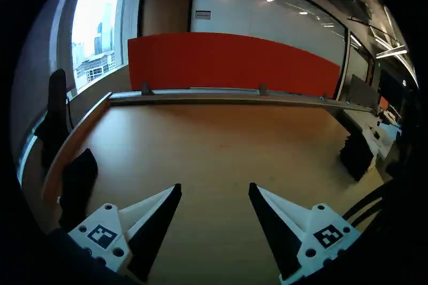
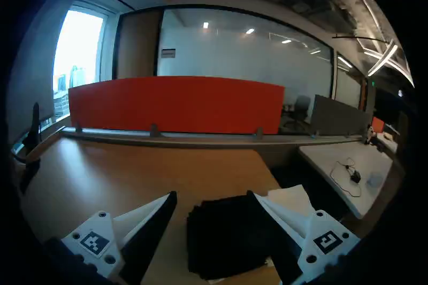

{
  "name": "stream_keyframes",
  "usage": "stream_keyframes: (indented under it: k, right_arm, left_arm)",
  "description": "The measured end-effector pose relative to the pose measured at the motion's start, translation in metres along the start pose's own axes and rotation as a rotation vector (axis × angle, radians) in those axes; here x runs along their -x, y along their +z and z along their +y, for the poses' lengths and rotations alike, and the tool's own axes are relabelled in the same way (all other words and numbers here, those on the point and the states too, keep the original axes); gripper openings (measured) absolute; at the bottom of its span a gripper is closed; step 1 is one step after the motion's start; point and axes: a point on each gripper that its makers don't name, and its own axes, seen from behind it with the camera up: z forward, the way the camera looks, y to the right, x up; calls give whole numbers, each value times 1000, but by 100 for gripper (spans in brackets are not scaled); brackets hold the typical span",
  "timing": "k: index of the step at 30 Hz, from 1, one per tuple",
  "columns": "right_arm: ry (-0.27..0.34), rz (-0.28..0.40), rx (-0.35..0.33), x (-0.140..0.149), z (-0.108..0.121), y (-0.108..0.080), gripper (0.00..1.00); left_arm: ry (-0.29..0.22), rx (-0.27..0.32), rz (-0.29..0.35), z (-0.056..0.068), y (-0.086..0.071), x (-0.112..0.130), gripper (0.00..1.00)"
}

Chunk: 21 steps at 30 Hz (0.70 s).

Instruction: Fold towel

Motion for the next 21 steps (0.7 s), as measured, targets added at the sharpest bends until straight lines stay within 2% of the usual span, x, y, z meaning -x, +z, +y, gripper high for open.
stream_keyframes:
  k: [9, 15, 21]
  right_arm:
    - [30, 51, -28, -24, -26, -1, 100]
    - [37, 71, -42, -35, -46, 0, 100]
    - [40, 94, -51, -47, -70, 2, 100]
  left_arm:
    - [-13, -17, 143, -9, -2, -43, 94]
    - [-7, -31, 208, -15, -4, -64, 94]
    - [-27, -35, 262, -22, -6, -83, 93]
